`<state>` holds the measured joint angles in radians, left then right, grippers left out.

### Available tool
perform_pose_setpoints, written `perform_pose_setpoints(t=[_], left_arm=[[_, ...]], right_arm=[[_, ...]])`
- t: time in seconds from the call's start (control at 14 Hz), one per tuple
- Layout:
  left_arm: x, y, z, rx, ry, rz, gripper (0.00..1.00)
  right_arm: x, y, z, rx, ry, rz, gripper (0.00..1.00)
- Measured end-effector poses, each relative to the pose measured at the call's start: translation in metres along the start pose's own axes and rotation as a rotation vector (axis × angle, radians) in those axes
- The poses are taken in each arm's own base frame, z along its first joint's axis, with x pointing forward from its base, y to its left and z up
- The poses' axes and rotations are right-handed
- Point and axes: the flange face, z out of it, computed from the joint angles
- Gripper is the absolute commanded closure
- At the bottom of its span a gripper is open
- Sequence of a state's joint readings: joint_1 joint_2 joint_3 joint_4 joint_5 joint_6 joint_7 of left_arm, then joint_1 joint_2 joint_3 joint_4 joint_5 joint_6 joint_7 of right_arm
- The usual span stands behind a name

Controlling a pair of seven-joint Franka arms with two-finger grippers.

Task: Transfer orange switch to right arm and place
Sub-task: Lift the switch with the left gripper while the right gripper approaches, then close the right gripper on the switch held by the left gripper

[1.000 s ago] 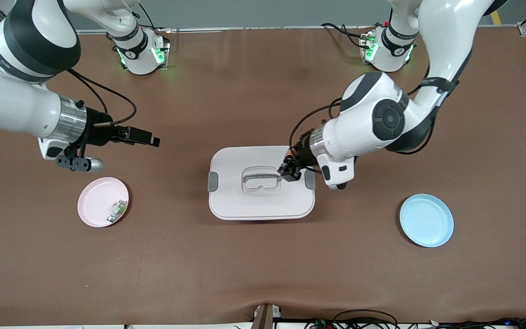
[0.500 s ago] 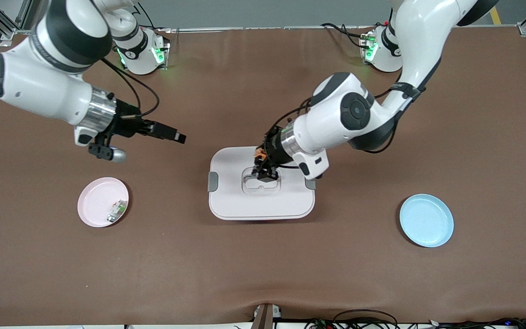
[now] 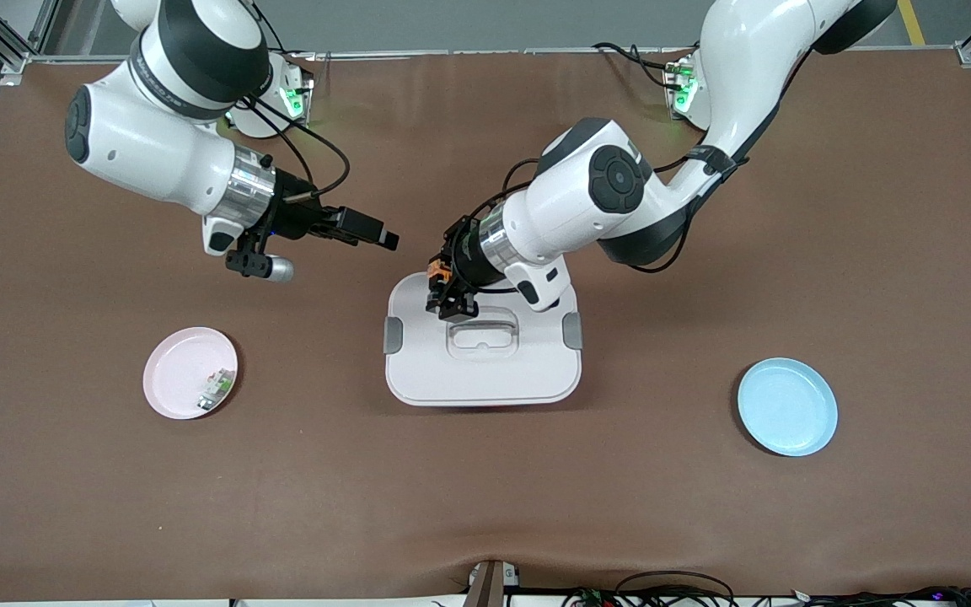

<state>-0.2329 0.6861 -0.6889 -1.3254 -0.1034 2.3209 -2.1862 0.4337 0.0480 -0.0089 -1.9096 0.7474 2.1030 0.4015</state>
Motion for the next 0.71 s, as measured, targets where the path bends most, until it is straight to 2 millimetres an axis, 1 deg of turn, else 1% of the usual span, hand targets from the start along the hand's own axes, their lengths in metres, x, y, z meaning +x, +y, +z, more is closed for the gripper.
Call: perform_pose_setpoints(t=[0.14,0.36,0.71], left_arm=[[-0.005,-0.004,0.009,0.003,-0.010,0.005,1.00],[-0.008,-0.008,0.018,0.015,-0.021,-0.002,1.00],[-0.009,-0.008,0.017,0.046,-0.068,-0.057,1.00]], right_arm=[[0.001,0.002,0.003,-0.003,-0.003,-0.074,0.00],[0.011,0.006,0.006,0.004,0.022,-0.108,0.00],[0.024,0.012,0.016,0.006,0.053,-0.115,0.00]])
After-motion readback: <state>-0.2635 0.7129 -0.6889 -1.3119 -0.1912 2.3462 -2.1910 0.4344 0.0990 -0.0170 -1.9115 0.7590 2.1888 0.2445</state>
